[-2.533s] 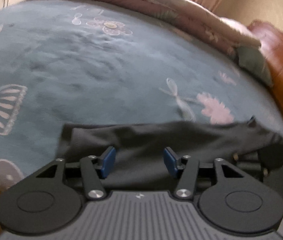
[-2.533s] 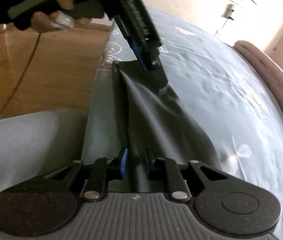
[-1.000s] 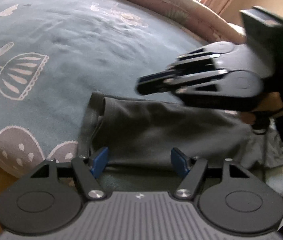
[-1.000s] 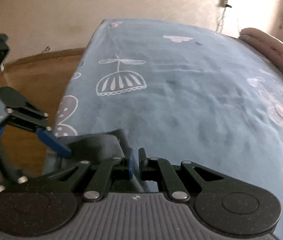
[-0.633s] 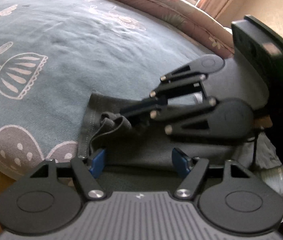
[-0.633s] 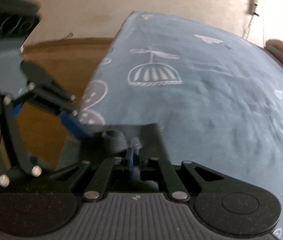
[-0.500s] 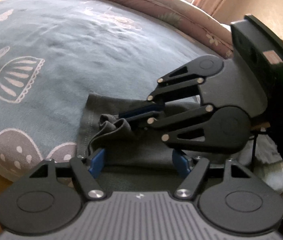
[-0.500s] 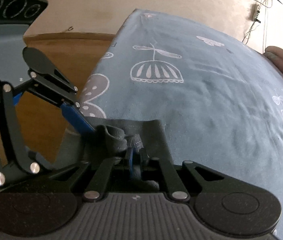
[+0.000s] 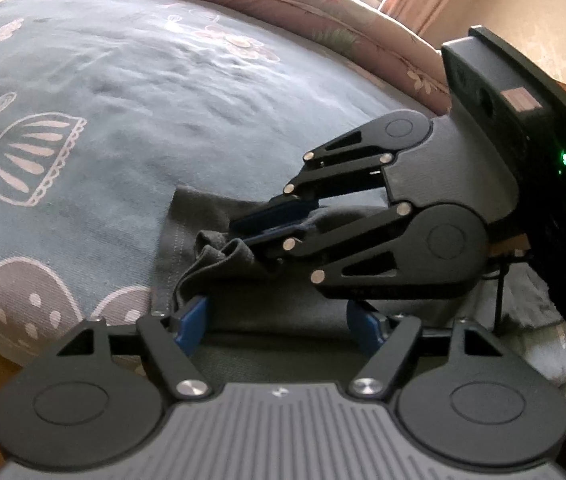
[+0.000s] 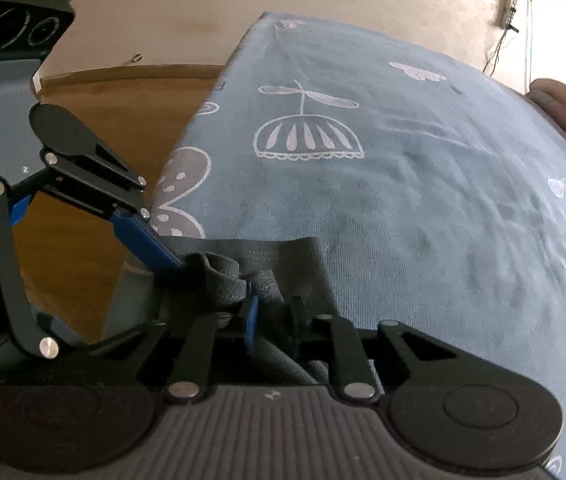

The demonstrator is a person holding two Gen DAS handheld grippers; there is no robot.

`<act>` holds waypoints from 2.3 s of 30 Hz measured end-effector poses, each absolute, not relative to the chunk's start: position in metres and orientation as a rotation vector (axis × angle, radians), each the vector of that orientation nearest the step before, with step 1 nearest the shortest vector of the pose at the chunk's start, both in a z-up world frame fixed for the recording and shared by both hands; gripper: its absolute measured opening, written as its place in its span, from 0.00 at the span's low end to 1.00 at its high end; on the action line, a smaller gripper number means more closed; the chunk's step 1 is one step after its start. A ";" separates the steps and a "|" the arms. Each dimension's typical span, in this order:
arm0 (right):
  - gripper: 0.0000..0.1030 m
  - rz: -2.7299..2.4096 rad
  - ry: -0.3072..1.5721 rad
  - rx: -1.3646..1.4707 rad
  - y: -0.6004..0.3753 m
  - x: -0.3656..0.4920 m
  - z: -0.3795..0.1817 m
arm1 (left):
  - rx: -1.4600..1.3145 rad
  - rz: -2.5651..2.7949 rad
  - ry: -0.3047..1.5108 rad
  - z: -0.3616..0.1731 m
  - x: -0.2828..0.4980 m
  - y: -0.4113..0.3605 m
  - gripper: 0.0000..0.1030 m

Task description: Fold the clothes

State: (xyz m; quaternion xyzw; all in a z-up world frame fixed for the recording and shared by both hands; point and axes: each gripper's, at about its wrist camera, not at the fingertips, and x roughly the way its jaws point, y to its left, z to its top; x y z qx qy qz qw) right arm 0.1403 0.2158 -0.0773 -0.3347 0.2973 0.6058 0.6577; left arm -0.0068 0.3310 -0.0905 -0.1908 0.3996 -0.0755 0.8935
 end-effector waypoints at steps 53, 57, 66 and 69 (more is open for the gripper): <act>0.70 0.328 0.914 -0.061 -0.190 0.071 -0.051 | -0.341 -0.678 0.941 -0.027 0.126 0.098 0.76; 0.73 0.311 0.899 -0.004 -0.205 0.063 -0.050 | -0.385 -0.664 1.087 -0.057 0.146 0.059 0.76; 0.81 0.324 0.871 0.084 -0.225 0.071 -0.060 | -0.449 -0.423 1.097 -0.083 0.137 0.154 0.75; 0.81 0.306 0.878 0.107 -0.236 0.073 -0.066 | -0.453 -0.371 1.092 -0.082 0.126 0.189 0.66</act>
